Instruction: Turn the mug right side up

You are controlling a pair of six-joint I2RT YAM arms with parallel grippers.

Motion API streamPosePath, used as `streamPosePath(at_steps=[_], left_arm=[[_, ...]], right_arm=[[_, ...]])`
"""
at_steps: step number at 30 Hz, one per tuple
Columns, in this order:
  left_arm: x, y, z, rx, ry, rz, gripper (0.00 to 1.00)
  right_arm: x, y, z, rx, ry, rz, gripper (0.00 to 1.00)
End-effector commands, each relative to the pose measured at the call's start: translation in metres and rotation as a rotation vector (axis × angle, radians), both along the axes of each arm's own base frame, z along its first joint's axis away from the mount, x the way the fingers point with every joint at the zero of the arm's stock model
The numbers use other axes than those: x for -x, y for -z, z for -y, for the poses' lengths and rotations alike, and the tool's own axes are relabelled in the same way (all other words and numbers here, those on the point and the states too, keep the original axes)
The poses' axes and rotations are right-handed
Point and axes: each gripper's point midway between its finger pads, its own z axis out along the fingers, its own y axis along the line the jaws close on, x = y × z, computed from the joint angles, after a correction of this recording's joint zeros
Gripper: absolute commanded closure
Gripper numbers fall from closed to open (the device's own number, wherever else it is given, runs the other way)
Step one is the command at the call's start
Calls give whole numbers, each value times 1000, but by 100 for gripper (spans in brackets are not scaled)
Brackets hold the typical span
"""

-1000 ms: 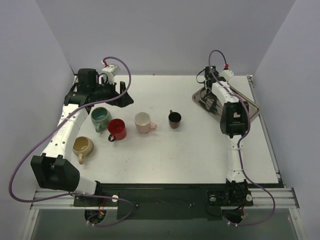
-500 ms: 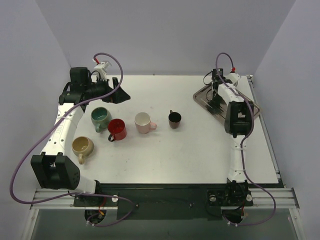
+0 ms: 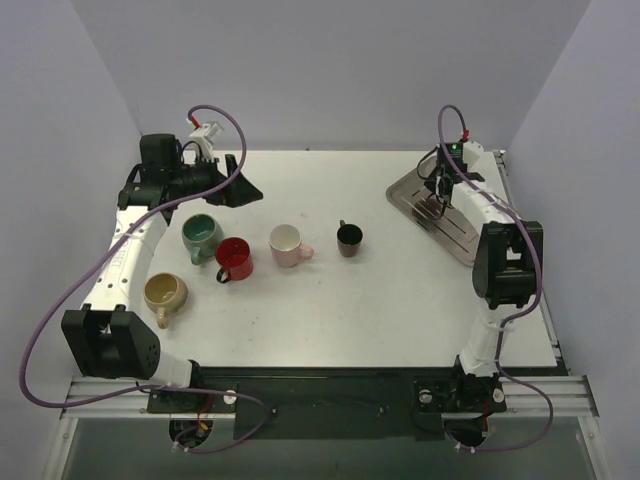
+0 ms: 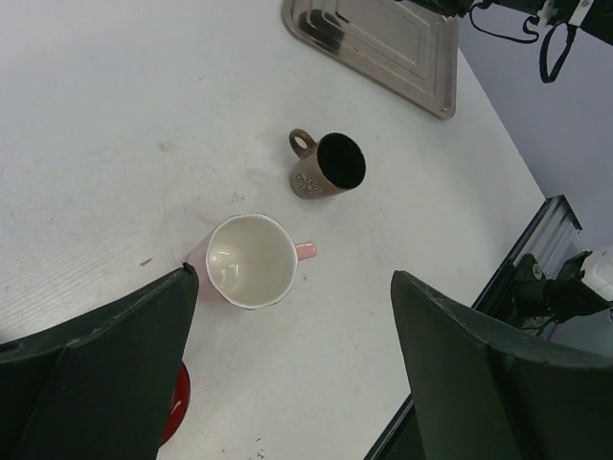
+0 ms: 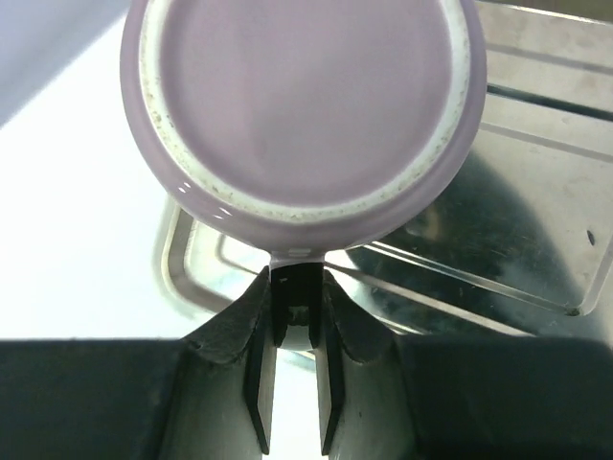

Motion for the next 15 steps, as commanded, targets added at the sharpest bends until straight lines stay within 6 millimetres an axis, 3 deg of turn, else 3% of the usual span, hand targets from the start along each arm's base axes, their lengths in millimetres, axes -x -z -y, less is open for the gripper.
streamPosePath(at_steps=[1,5,8,12,15], left_arm=[[0,-13,14,37,57,54,7],[7,4,43,31,128,8,7],[16,7,70,80,210,-29,7],[16,-13,95,220,264,-84,10],[9,-41,107,372,259,-93,10]], right_arm=[[-9,-72,-17,-2,-123,203,100],[6,-91,-35,-50,-207,255,100],[25,-121,-57,-75,-302,330,100],[52,-161,-93,-58,-437,400,100],[75,-185,-127,-78,-538,449,100]])
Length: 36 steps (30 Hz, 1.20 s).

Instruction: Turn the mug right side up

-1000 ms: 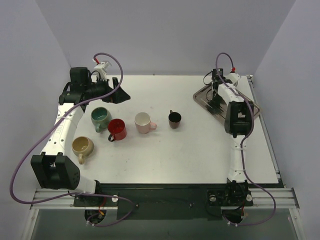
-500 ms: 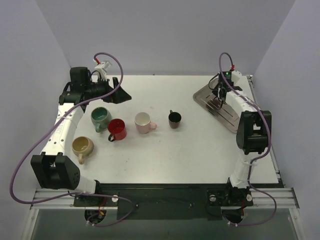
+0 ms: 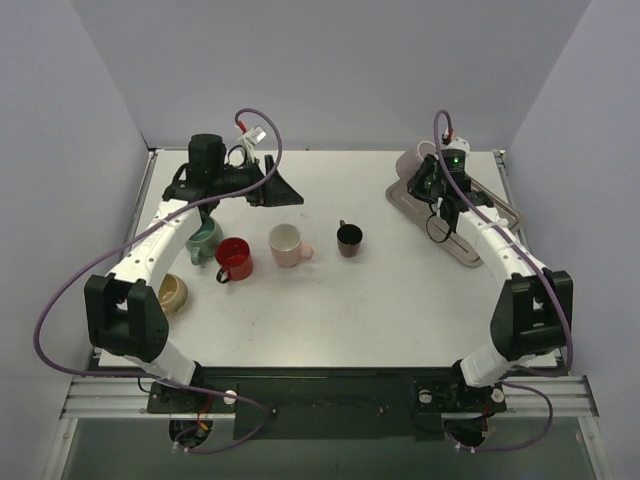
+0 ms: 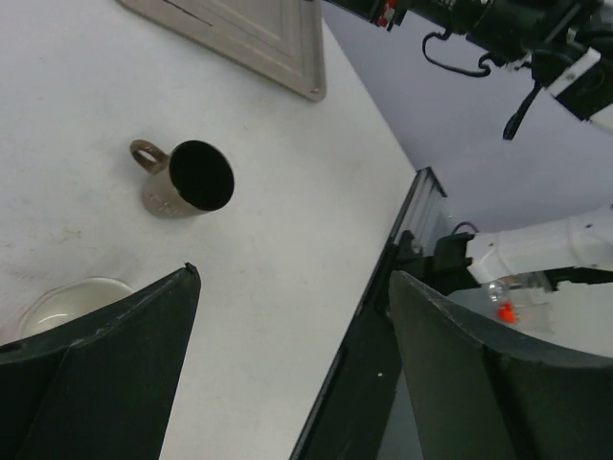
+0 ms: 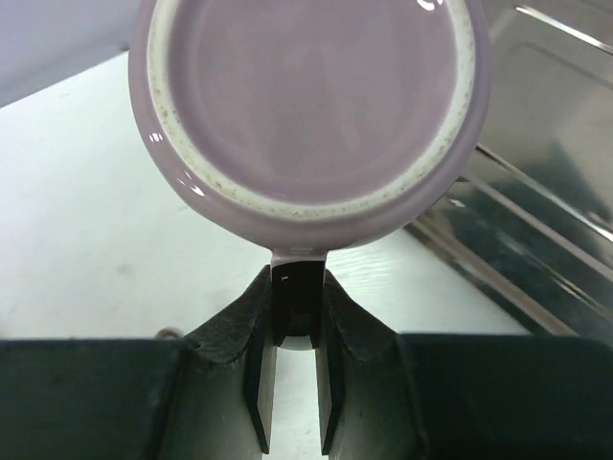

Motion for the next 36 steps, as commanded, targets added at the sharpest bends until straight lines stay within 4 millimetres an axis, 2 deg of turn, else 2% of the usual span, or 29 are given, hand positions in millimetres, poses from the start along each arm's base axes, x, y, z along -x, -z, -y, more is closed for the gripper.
streamPosePath(at_steps=[1,5,10,15,21,24,27,30,31,32,33,34,35,36], left_arm=[[-9,-63,18,252,21,49,10],[-12,-82,28,368,15,12,9],[-15,-85,37,441,6,-90,9],[-9,-115,35,536,15,-21,8],[-12,-119,32,520,-7,4,8],[-5,-131,29,545,15,32,12],[3,-147,25,595,30,54,35],[7,-157,21,627,53,65,44],[8,-158,22,634,60,66,51],[7,-157,22,629,65,56,64],[7,-156,23,626,66,51,71],[7,-153,23,621,65,42,89],[7,-152,23,613,64,51,100],[4,-144,21,595,42,18,100]], right_arm=[[18,-120,-59,-65,-199,329,100],[43,-152,-98,-138,-287,402,100],[81,-191,-155,-226,-425,493,100],[109,-225,-200,-360,-536,571,100],[133,-246,-237,-460,-638,579,100],[134,-243,-248,-505,-660,556,100],[136,-241,-258,-559,-692,536,100],[134,-232,-272,-631,-720,492,100],[133,-225,-278,-645,-725,461,100],[132,-222,-282,-644,-730,445,100],[131,-218,-284,-644,-733,434,100],[131,-214,-287,-644,-737,425,100],[130,-213,-289,-649,-739,422,100],[131,-213,-289,-650,-742,421,100]])
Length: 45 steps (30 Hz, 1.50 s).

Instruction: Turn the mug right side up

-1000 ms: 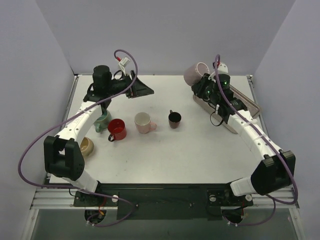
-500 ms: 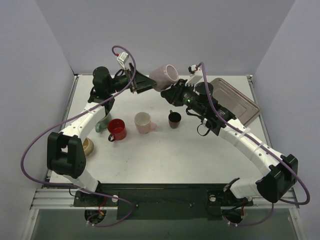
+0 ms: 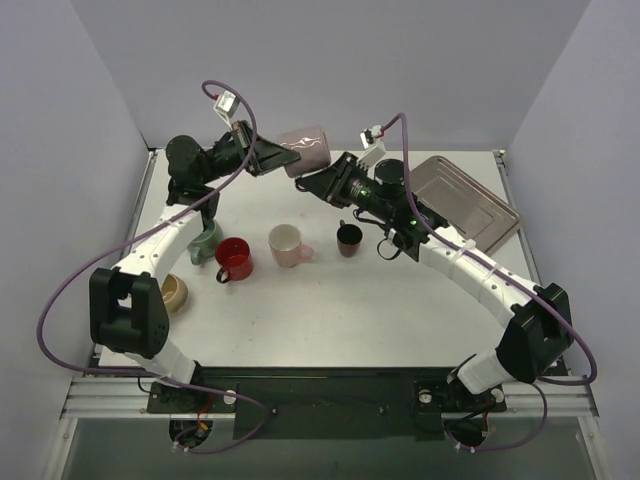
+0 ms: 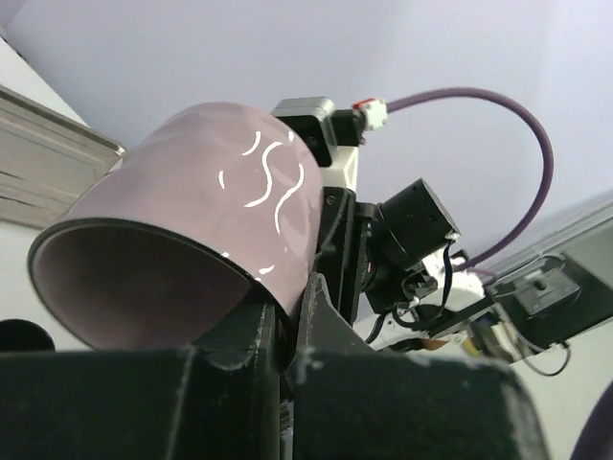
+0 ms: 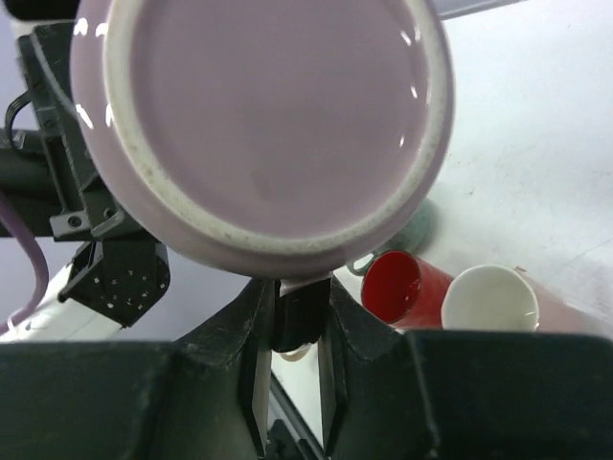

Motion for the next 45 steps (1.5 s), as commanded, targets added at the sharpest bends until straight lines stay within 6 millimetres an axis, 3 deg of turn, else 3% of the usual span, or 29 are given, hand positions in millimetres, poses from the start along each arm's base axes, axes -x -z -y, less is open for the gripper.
streamPosePath(at_steps=[1,2,3,4,5,6,8,9,10,11,12,13,17,19,20,21,24,25,30,39,45], left_arm=[[16,-16,0,-11,-8,101,100],[9,-4,-5,-51,-39,40,100],[9,-1,-9,-111,-78,99,100],[1,21,-16,-209,-136,-10,100],[3,23,-24,-329,-192,165,100],[3,40,-33,-480,-247,176,100],[17,44,-47,-643,-284,291,100],[29,37,-51,-672,-287,336,100],[39,49,-59,-780,-265,371,100],[50,41,-64,-831,-264,411,100],[63,59,-72,-955,-219,443,100],[72,58,-77,-1012,-211,457,100],[130,119,-89,-1332,29,442,100],[160,154,-97,-1449,175,417,100],[166,162,-100,-1480,199,421,100],[175,183,-103,-1537,246,423,100],[181,213,-110,-1594,274,466,100],[177,230,-111,-1621,264,479,100],[163,270,-114,-1684,232,530,100],[164,323,-106,-1685,340,503,100],[164,333,-102,-1679,370,485,100]], right_arm=[[8,-50,-14,-87,-58,144,100],[7,-41,-13,-57,-55,115,88],[7,-43,-12,-36,-51,126,77],[6,-28,-8,23,-42,89,55],[7,-28,-3,68,-31,114,45],[8,-12,4,137,-17,79,26],[14,2,20,238,7,78,13],[17,4,29,283,15,98,13],[19,14,39,330,39,70,12],[28,26,51,401,38,47,12],[26,33,64,450,78,28,11],[31,41,77,514,92,4,11],[31,62,128,666,235,-47,10],[34,66,143,689,277,-55,9],[36,69,148,695,289,-56,9],[35,69,157,705,323,-55,8],[36,76,180,745,404,-68,8],[34,78,191,764,448,-78,7],[35,92,215,814,512,-112,7],[36,110,235,857,544,-154,6],[38,113,237,863,538,-160,6]])
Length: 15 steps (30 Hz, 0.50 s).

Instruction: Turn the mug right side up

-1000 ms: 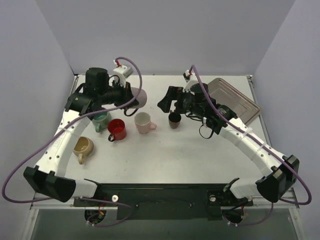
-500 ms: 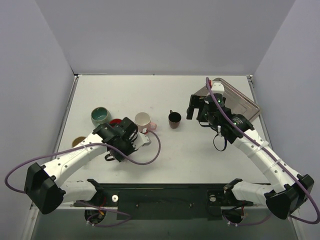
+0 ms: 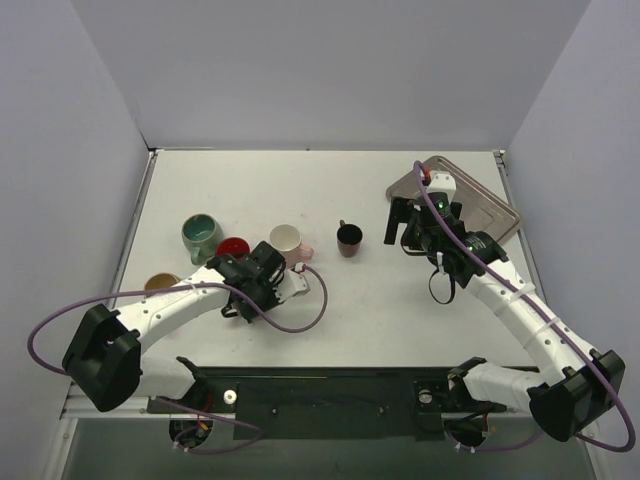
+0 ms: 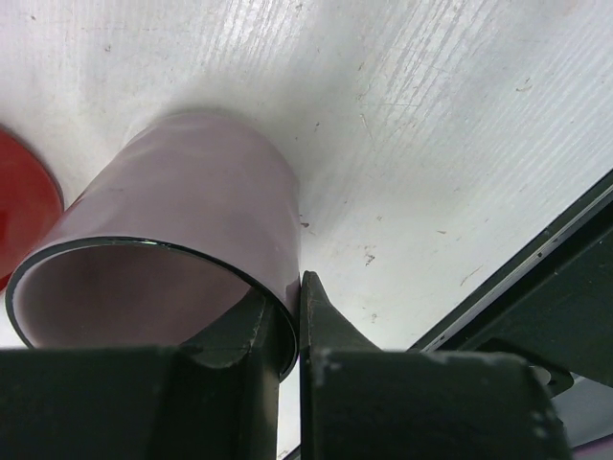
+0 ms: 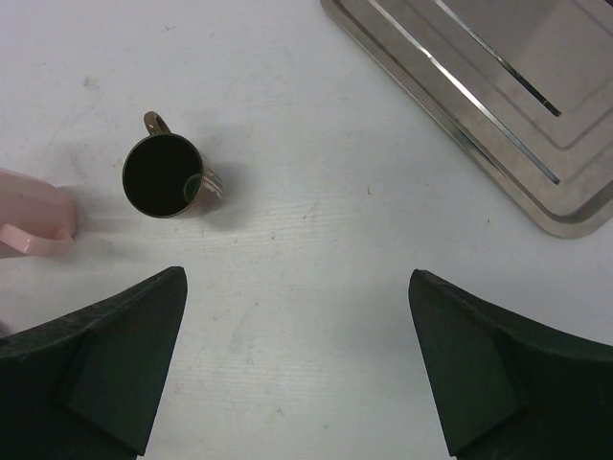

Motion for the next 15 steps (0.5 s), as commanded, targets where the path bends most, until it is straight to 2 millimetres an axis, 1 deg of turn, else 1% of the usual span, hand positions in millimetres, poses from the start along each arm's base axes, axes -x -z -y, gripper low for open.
streamPosePath(at_steps=[1,2,3,4,5,6,7,8,9,10,11,12,13,14,15], left_arm=[[-16,-9,20,75,33,56,100],[-16,-9,20,76,33,55,97],[-15,-11,21,78,37,47,80],[-13,-13,21,77,38,41,66],[-12,-18,21,78,40,33,47],[-12,-25,22,88,27,38,36],[-14,-38,23,97,18,48,24],[-15,-48,24,113,-7,64,23],[-21,-67,24,125,-26,100,22],[-27,-91,28,176,-58,151,22],[-30,-102,24,179,-93,183,22],[-36,-126,23,229,-123,252,22],[-46,-139,19,254,-176,318,21],[-53,-158,8,302,-237,397,20],[-70,-174,-1,342,-327,499,15]], right_arm=[[3,-5,12,22,25,24,6],[4,-5,13,25,29,24,6],[4,-4,14,26,30,21,5],[5,-3,15,29,32,22,5],[6,-4,17,31,39,24,5],[6,-3,19,34,40,22,5],[6,-1,22,40,50,18,5],[7,2,24,47,55,11,5],[7,2,27,56,68,12,5],[9,4,30,67,72,11,5],[8,5,37,86,96,19,5],[10,10,41,104,103,20,5],[7,7,49,125,142,51,5],[9,13,56,142,163,64,5],[12,26,69,196,206,65,5]])
